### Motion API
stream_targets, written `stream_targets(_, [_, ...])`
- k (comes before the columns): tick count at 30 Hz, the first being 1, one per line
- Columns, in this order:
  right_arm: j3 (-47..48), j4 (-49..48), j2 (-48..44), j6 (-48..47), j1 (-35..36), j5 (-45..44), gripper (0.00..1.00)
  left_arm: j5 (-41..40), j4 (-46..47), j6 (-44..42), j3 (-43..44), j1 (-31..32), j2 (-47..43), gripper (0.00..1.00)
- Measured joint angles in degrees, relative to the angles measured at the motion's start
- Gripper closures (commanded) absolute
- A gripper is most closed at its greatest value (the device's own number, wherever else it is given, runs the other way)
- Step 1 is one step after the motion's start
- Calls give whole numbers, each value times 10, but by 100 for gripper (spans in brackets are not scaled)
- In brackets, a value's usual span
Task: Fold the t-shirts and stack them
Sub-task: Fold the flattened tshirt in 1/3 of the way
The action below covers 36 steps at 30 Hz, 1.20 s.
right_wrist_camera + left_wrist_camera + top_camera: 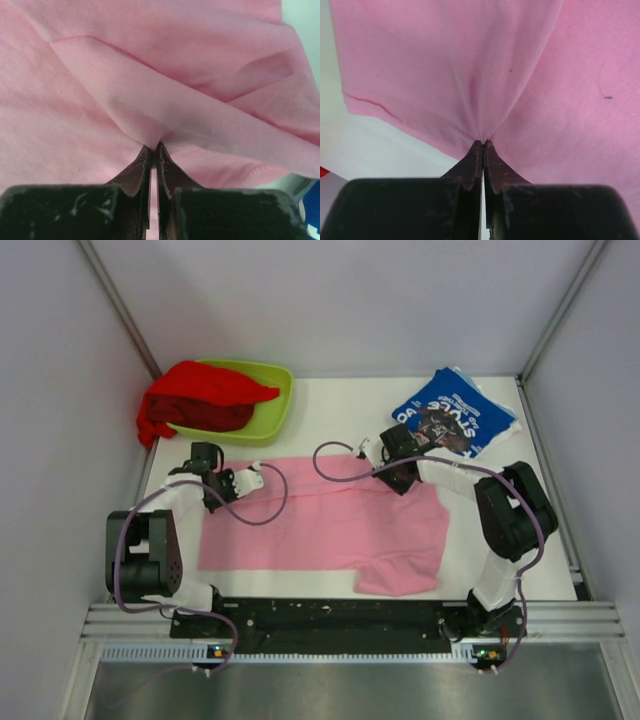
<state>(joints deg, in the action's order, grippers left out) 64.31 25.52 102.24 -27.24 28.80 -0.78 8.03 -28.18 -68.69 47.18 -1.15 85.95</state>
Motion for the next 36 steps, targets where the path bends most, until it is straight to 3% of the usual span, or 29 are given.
stream_targets(13, [56, 105, -79, 19, 12, 9, 100, -34, 38, 13, 15, 0, -8, 100])
stream_targets(23, [63, 198, -86, 62, 48, 135, 100, -56, 65, 9, 23, 0, -11, 100])
stream_targets(32, [99, 200, -48, 83, 48, 228, 100, -68, 70, 7, 31, 0, -1, 100])
stream_targets(33, [109, 200, -40, 83, 48, 234, 98, -68, 69, 7, 31, 0, -1, 92])
stream_targets(36, [144, 193, -12, 84, 48, 253, 84, -69, 64, -1, 31, 0, -1, 45])
